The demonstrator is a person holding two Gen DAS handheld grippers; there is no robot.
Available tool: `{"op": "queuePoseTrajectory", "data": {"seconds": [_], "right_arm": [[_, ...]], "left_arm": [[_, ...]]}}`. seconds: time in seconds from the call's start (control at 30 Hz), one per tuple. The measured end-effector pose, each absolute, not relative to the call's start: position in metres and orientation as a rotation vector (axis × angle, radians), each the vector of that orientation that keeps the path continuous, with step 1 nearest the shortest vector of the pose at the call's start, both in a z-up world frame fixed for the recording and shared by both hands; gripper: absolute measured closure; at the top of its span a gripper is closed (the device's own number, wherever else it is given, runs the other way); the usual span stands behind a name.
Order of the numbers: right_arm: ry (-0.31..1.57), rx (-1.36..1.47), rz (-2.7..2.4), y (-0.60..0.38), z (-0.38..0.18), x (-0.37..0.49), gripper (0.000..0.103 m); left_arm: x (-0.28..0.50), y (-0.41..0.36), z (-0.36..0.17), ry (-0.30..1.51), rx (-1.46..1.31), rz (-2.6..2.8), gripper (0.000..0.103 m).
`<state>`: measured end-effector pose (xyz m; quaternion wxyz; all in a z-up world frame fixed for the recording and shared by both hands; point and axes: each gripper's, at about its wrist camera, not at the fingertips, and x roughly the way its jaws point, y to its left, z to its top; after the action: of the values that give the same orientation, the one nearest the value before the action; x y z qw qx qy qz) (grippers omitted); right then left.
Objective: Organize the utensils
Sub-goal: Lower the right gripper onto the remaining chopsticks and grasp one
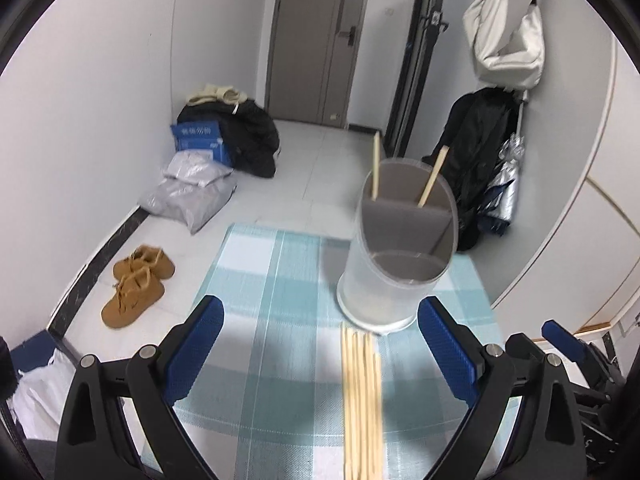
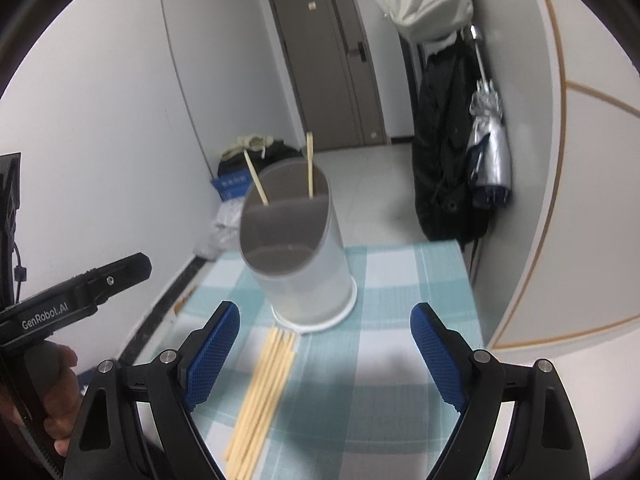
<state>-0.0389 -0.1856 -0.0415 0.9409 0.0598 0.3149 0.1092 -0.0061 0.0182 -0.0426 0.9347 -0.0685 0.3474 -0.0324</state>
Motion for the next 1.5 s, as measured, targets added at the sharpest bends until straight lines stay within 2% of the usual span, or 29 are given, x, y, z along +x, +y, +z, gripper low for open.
{"op": "queuePoseTrajectory", "data": {"seconds": [0.47, 0.77, 0.83, 0.9, 1.0, 1.17, 1.5], "right_arm": [[0.888, 0.046, 0.242, -0.161, -0.103, -0.013, 0.017], [0.998, -0.042, 0.293, -0.125, -0.131, 0.018, 0.041], [1.025, -0.068, 0.295, -0.118, -0.139, 0.021, 0.05], [1.046, -0.104, 0.289, -0.112, -0.147, 0.022, 0.065], [1.036, -0.117, 0.294, -0.11, -0.151, 0.019, 0.078], [1.043, -0.181, 0.325, -0.103, -0.15, 0.013, 0.086], [1.099, -0.207, 0.322, -0.089, -0.147, 0.018, 0.087]], "left_arm": [[0.015, 0.051, -0.077, 0.854, -0.196, -0.035, 0.008], [0.025, 0.068, -0.073, 0.865, -0.264, -0.009, 0.008], [0.027, 0.074, -0.073, 0.868, -0.274, -0.004, 0.008], [0.028, 0.079, -0.073, 0.874, -0.294, 0.001, 0.008], [0.029, 0.085, -0.073, 0.88, -0.328, 0.001, 0.008], [0.031, 0.089, -0.074, 0.887, -0.372, -0.007, 0.008], [0.031, 0.099, -0.076, 0.885, -0.388, -0.003, 0.008]]}}
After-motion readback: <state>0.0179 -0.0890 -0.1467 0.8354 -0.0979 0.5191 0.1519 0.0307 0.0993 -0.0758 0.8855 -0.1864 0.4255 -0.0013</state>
